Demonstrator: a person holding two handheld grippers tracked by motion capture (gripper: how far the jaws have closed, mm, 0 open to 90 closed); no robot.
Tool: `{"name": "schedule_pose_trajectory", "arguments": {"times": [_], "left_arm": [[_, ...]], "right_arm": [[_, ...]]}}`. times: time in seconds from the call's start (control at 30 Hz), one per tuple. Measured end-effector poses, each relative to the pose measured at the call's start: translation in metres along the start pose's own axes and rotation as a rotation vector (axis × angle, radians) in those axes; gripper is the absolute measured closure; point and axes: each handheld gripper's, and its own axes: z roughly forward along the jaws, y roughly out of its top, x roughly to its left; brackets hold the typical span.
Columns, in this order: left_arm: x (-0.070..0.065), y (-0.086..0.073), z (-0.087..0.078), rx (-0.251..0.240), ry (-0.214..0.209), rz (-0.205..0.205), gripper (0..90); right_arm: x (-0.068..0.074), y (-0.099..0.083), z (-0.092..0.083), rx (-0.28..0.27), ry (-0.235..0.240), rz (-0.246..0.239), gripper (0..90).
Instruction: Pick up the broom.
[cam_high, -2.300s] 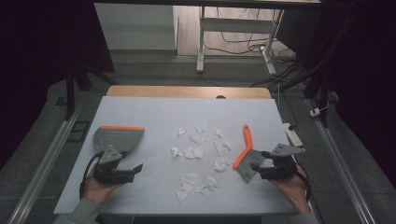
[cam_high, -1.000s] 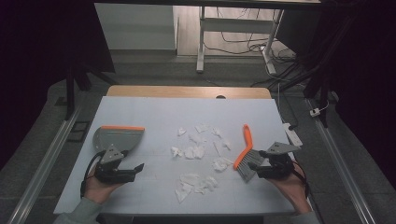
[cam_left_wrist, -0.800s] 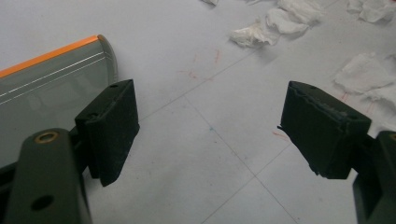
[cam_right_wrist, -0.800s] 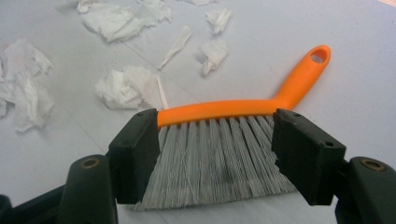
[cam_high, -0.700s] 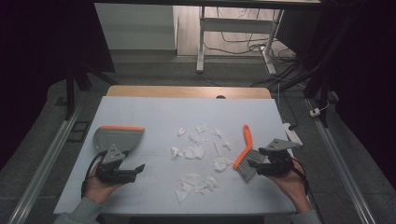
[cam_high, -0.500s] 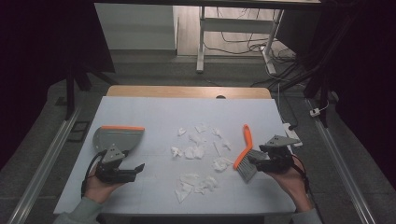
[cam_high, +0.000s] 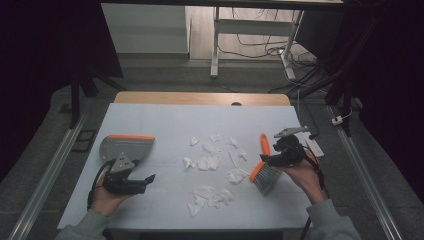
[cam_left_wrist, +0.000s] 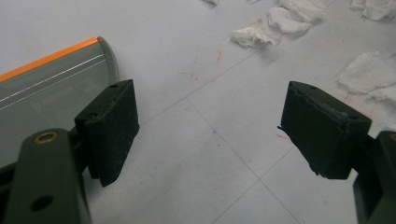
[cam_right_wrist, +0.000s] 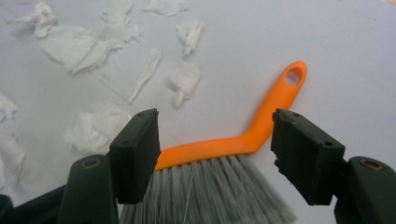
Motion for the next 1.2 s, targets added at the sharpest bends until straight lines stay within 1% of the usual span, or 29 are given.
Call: {"name": "schedule_pose_trajectory", "arguments": {"times": [0.13, 0.2, 0.23, 0.27, 0.3, 0.33, 0.37, 0.4, 0.43, 0.47, 0.5, 0.53, 0.57, 0.6, 0.73, 0.83, 0.87, 0.93, 1.0, 1.07, 1.13, 1.2], "left_arm": [[-0.002, -0.001, -0.001, -0.003, -0.003, 0.003, 20.3], [-0.004, -0.001, -0.003, -0.005, -0.001, 0.013, 20.2], [-0.004, -0.002, -0.003, -0.008, -0.001, 0.015, 20.3], [-0.004, -0.002, -0.004, -0.01, -0.004, 0.013, 20.3], [-0.004, -0.002, -0.004, -0.011, -0.004, 0.013, 20.3], [-0.004, -0.002, -0.004, -0.011, -0.005, 0.012, 20.3], [-0.004, -0.002, -0.004, -0.01, -0.005, 0.011, 20.3], [-0.004, -0.002, -0.003, -0.008, -0.005, 0.011, 20.3], [-0.004, -0.002, -0.003, -0.007, -0.005, 0.011, 20.3], [-0.004, -0.002, -0.003, -0.007, -0.004, 0.01, 20.3], [-0.004, -0.002, -0.003, -0.006, -0.004, 0.011, 20.3], [-0.004, -0.002, -0.003, -0.005, -0.006, 0.011, 20.3], [-0.005, -0.002, -0.003, -0.005, -0.008, 0.011, 20.3], [-0.005, -0.002, -0.003, -0.006, -0.014, 0.009, 20.3], [-0.006, -0.002, -0.003, -0.009, -0.018, 0.01, 20.3], [-0.006, -0.002, -0.003, -0.005, -0.019, 0.012, 20.2], [-0.006, -0.003, -0.002, -0.005, -0.021, 0.012, 20.3], [-0.007, -0.003, -0.001, -0.001, -0.031, 0.016, 20.3], [-0.008, -0.003, 0.0, 0.005, -0.032, 0.026, 20.3], [-0.009, -0.003, 0.0, 0.006, -0.035, 0.027, 20.3], [-0.008, -0.003, 0.0, 0.007, -0.036, 0.029, 20.3], [-0.008, -0.004, 0.0, 0.007, -0.037, 0.028, 20.3]], "right_arm": [[-0.005, 0.018, 0.006, 0.07, -0.009, 0.057, 32.8], [-0.006, 0.026, 0.01, 0.108, -0.038, 0.056, 33.1], [-0.007, 0.031, 0.014, 0.138, -0.05, 0.059, 33.3], [-0.007, 0.031, 0.014, 0.138, -0.05, 0.059, 33.3], [-0.009, 0.033, 0.018, 0.16, -0.058, 0.064, 33.4], [-0.01, 0.034, 0.021, 0.171, -0.059, 0.072, 33.4], [-0.016, 0.035, 0.03, 0.199, -0.06, 0.109, 33.4], [-0.016, 0.035, 0.03, 0.199, -0.06, 0.109, 33.4], [-0.019, 0.035, 0.034, 0.215, -0.062, 0.125, 33.4], [-0.025, 0.034, 0.043, 0.254, -0.057, 0.167, 33.4], [-0.025, 0.034, 0.043, 0.254, -0.057, 0.167, 33.4], [-0.029, 0.034, 0.048, 0.279, -0.064, 0.194, 33.4], [-0.031, 0.034, 0.051, 0.291, -0.063, 0.205, 33.5], [-0.031, 0.034, 0.051, 0.291, -0.063, 0.205, 33.5], [-0.033, 0.033, 0.063, 0.344, -0.096, 0.208, 34.2], [-0.033, 0.032, 0.073, 0.38, -0.103, 0.225, 34.3], [-0.033, 0.032, 0.076, 0.391, -0.109, 0.241, 35.0], [-0.032, 0.032, 0.077, 0.394, -0.115, 0.245, 35.3], [-0.032, 0.031, 0.081, 0.424, -0.131, 0.265, 35.7], [-0.032, 0.031, 0.082, 0.424, -0.132, 0.27, 36.1], [-0.032, 0.029, 0.083, 0.444, -0.137, 0.289, 36.3], [-0.032, 0.028, 0.084, 0.453, -0.137, 0.296, 37.7]]}}
